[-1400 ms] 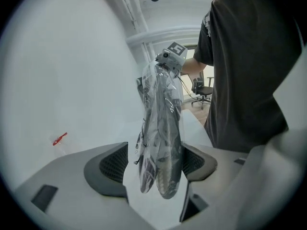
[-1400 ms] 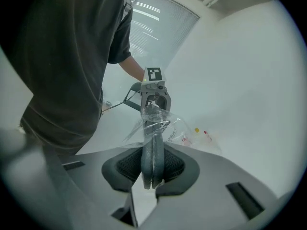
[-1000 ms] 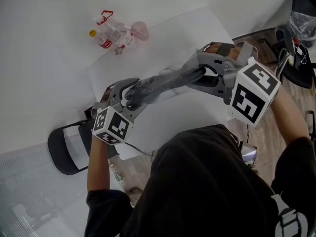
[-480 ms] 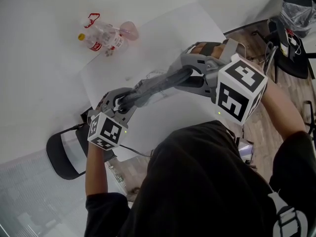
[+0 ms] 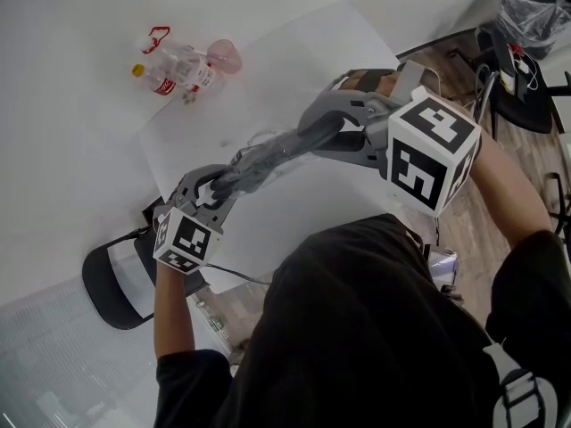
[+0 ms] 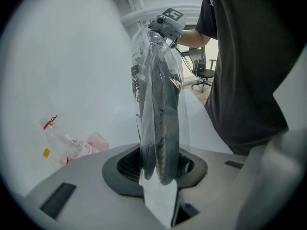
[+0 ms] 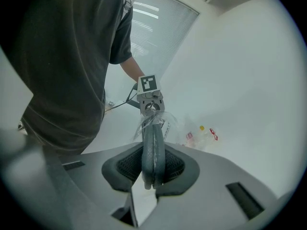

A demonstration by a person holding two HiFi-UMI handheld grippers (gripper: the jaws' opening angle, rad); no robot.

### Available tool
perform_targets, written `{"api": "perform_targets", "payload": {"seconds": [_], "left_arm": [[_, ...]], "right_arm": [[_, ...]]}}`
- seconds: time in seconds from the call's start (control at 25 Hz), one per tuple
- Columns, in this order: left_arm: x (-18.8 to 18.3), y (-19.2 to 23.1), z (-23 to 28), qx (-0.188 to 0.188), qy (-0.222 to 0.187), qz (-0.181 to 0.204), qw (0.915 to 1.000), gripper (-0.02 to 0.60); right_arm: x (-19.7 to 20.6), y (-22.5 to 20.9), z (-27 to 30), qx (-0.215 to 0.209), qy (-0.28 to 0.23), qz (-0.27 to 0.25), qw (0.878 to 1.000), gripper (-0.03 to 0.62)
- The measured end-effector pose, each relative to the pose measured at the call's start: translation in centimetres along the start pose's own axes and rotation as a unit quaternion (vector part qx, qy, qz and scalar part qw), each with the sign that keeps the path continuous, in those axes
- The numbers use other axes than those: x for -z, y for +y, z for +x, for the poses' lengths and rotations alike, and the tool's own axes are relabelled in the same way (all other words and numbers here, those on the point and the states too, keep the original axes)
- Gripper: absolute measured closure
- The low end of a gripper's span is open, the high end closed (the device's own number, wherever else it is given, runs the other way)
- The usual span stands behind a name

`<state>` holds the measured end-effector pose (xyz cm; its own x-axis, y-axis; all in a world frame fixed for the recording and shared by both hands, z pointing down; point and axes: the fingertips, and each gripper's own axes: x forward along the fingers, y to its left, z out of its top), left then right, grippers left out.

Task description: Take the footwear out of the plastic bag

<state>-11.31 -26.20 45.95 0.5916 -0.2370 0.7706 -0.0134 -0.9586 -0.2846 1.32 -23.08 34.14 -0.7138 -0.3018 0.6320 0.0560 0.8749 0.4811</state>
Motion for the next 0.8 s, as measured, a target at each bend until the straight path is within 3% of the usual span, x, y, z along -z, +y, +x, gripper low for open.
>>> {"api": "perform_targets", "payload": {"seconds": [0.6, 0.8], "left_arm": [[3.2, 0.5, -0.4, -0.009, -0.017, -0.007, 0.9998, 0.456], [2.0, 0.8, -1.5, -0.016, -0.022, -0.022, 0.9994, 0.462]], "right_arm": [[0.8, -0.1, 0.0, 0.012, 0.003, 0.023, 1.0, 0.516], [0.6, -0.8, -1.5, 0.016, -0.006, 0.025, 1.0, 0.516]]}}
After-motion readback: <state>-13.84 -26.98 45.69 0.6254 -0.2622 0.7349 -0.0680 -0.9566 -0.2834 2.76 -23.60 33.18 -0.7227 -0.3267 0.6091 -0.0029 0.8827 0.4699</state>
